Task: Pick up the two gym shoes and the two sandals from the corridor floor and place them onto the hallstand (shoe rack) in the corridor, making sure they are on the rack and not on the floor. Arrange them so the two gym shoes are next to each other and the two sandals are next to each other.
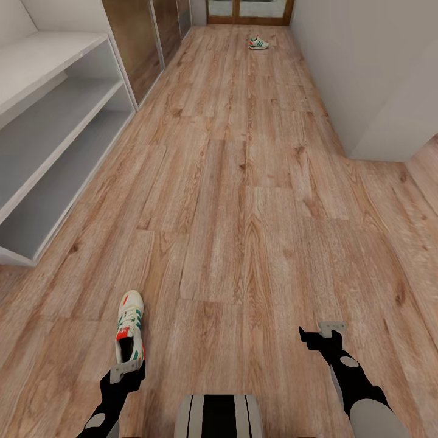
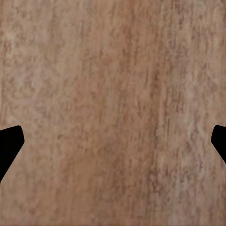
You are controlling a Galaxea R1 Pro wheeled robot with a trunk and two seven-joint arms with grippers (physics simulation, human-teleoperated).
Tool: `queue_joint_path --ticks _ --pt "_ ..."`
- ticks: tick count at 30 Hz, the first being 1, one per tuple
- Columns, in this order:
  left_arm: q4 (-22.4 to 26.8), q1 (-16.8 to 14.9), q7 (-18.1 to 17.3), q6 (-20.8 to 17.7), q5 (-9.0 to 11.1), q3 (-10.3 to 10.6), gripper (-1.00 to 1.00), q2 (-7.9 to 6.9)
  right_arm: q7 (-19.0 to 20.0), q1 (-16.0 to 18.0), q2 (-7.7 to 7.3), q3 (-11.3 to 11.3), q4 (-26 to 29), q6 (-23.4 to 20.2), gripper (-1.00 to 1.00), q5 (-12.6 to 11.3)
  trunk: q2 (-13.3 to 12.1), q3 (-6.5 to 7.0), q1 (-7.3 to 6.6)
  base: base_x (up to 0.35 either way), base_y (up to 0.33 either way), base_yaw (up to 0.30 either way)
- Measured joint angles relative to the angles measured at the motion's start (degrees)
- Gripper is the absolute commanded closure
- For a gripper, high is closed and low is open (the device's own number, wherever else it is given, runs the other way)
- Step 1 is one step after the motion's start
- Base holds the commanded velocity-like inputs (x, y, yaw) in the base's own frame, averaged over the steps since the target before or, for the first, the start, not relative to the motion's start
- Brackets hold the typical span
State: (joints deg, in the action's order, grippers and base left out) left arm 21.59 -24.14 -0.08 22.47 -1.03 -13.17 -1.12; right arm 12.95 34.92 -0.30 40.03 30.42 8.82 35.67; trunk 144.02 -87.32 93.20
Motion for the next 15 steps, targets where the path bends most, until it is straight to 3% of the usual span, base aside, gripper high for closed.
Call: queue_joint_path --ticks 6,15 --pt "0.0 0.0 0.0 0.0 0.0 0.0 -1.00 -0.02 0.0 0.0 0.00 0.0 0.0 0.0 -1.00 0.0 0.0 -0.01 0.00 0.008 0.000 0.004" --pt "0.3 0.0 0.0 0.0 0.0 0.0 -1.00 -0.04 0.0 0.0 0.05 0.0 0.0 0.0 -1.00 0.0 0.0 -0.35 0.00 0.001 0.000 0.092"
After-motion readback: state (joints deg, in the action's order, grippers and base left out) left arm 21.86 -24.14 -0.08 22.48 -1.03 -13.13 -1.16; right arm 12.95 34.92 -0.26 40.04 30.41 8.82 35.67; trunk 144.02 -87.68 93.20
